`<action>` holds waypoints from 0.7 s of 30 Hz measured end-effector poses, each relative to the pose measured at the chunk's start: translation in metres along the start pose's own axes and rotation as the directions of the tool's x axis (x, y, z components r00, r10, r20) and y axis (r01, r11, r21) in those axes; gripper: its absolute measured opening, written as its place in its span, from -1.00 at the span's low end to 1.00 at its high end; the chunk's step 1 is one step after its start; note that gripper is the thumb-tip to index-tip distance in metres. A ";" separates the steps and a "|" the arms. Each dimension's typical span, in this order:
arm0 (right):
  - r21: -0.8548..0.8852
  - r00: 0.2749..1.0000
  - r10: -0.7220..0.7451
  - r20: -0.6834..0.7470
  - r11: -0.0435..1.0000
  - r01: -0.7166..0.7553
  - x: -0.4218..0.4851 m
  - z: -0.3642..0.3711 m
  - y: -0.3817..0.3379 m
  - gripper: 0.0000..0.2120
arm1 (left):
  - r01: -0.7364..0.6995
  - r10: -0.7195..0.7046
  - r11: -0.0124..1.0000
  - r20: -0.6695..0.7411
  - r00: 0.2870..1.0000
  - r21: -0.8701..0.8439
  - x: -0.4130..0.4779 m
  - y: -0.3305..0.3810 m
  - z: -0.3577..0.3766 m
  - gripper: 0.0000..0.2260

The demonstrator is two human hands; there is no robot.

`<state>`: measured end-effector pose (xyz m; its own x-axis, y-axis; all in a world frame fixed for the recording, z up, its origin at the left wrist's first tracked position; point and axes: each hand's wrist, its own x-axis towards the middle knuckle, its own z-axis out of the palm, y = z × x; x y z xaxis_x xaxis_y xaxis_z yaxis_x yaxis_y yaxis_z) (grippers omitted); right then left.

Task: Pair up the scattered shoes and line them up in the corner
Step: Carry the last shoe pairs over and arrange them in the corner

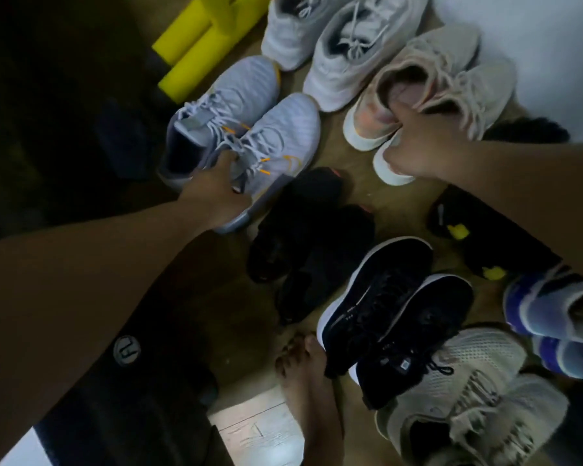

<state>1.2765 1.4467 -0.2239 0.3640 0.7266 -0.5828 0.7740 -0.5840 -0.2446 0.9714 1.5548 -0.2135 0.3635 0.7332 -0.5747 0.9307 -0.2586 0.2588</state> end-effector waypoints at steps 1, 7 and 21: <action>0.016 0.999 0.028 0.031 0.999 -0.028 0.009 0.000 -0.002 -0.27 | -0.028 0.028 1.000 -0.020 0.999 -0.011 0.000 -0.003 0.003 -0.46; 0.059 0.989 0.099 0.109 0.993 -0.106 0.022 0.014 -0.013 -0.46 | -0.111 0.117 0.991 0.078 0.990 -0.081 0.000 -0.014 -0.003 -0.34; 0.057 0.989 0.114 0.093 0.991 -0.119 0.015 0.037 -0.012 -0.54 | -0.185 0.220 0.919 -0.064 0.974 0.347 0.024 -0.056 0.002 -0.44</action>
<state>1.2537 1.4510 -0.2587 0.3998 0.6186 -0.6764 0.6940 -0.6863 -0.2175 0.9286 1.5859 -0.2431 0.5555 0.6972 -0.4530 0.8030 -0.5914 0.0745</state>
